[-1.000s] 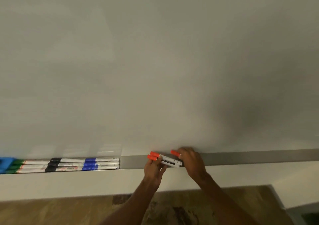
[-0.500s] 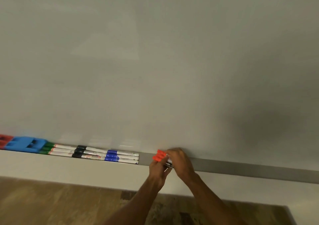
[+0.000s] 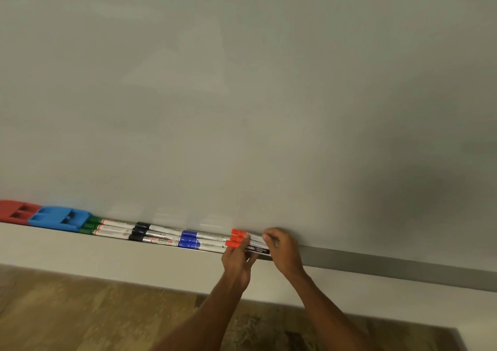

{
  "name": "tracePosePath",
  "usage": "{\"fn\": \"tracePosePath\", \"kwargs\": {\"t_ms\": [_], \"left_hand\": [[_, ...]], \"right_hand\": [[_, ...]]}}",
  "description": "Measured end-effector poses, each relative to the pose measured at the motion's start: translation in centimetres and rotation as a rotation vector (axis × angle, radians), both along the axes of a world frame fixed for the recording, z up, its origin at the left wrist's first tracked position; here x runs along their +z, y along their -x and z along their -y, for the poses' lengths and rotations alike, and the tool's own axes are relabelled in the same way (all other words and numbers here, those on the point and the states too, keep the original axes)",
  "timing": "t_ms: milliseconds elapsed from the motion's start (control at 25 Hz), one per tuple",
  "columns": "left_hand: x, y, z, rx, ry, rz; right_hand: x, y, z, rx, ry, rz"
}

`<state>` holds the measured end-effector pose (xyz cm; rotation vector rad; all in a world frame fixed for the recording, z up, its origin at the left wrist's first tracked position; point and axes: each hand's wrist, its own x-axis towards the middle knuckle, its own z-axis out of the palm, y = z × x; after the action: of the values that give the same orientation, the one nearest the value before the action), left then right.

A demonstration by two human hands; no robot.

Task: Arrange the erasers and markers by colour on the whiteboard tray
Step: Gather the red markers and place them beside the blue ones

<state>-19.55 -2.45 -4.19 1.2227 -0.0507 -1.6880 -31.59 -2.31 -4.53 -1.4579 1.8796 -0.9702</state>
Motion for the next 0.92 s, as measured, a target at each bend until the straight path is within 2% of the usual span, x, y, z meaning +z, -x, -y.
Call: {"fn": "tracePosePath", "kwargs": {"t_ms": [240, 400, 520, 600, 760, 920], "left_hand": [[0.4, -1.2, 0.3, 0.071, 0.011, -0.098], [0.5, -1.5, 0.3, 0.051, 0.019, -0.090], [0.4, -1.5, 0.8, -0.021, 0.072, 0.016], [0.4, -1.7, 1.3, -0.068, 0.132, 0.191], [0.0, -3.7, 1.9, -0.173, 0.306, 0.675], [-1.2, -6.2, 2.1, -0.512, 0.594, 1.347]], "right_hand": [[-0.3, -0.9, -0.9, -0.207, -0.163, 0.713], [0.2, -1.1, -1.1, -0.214, -0.135, 0.817], [0.1, -0.5, -1.2, -0.219, -0.139, 0.860], [0.0, 0.1, -1.4, -0.241, -0.139, 0.875], [-0.5, 1.5, -2.0, -0.282, -0.165, 0.813], [-1.1, 2.3, -2.0, -0.311, -0.196, 0.735]]}}
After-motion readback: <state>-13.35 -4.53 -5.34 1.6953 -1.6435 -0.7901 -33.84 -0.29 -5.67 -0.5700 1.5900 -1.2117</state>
